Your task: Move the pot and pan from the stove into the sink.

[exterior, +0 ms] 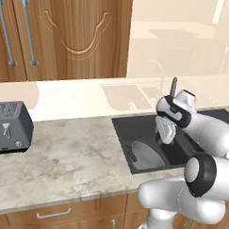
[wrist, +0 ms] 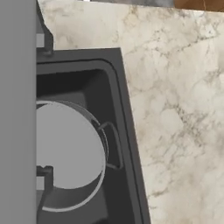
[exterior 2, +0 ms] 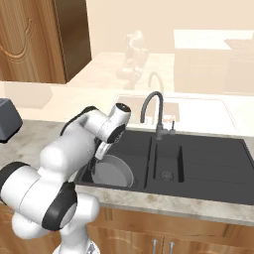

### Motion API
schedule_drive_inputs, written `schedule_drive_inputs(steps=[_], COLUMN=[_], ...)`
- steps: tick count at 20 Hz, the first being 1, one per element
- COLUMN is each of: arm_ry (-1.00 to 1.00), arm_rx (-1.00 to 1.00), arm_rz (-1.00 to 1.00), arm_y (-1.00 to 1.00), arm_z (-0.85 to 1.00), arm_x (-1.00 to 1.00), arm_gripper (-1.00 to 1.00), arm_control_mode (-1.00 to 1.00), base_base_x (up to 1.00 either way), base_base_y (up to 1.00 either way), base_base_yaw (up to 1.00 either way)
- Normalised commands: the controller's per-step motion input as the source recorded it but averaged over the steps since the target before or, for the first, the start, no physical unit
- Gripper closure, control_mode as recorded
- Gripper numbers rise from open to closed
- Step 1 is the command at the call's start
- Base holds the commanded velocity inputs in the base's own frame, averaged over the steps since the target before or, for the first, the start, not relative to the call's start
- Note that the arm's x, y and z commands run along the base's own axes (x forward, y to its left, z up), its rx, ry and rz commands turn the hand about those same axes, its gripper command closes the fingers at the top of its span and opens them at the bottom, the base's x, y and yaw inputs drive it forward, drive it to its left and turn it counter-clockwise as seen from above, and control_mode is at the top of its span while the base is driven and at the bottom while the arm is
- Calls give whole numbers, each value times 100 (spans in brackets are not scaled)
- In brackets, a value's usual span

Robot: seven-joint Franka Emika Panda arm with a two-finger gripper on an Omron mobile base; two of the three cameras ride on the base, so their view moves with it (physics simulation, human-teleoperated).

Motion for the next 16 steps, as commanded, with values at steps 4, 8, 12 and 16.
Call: schedule_drive_inputs(steps=[4,8,12,16], arm_ry=[16,12,3,-6], arm_rx=[0,0,0,-1], arm_rz=[0,0,0,1], arm_y=[0,-7,-9,-2], arm_z=[62,39,6,-1], arm_x=[-51,-87,-100,-100], arm_gripper=[-100,-100,-100,-100], arm_control_mode=[-100,-100,-100,-100], base_base_x=[0,0,0,0], base_base_y=[0,0,0,0], base_base_yaw=[0,0,0,0])
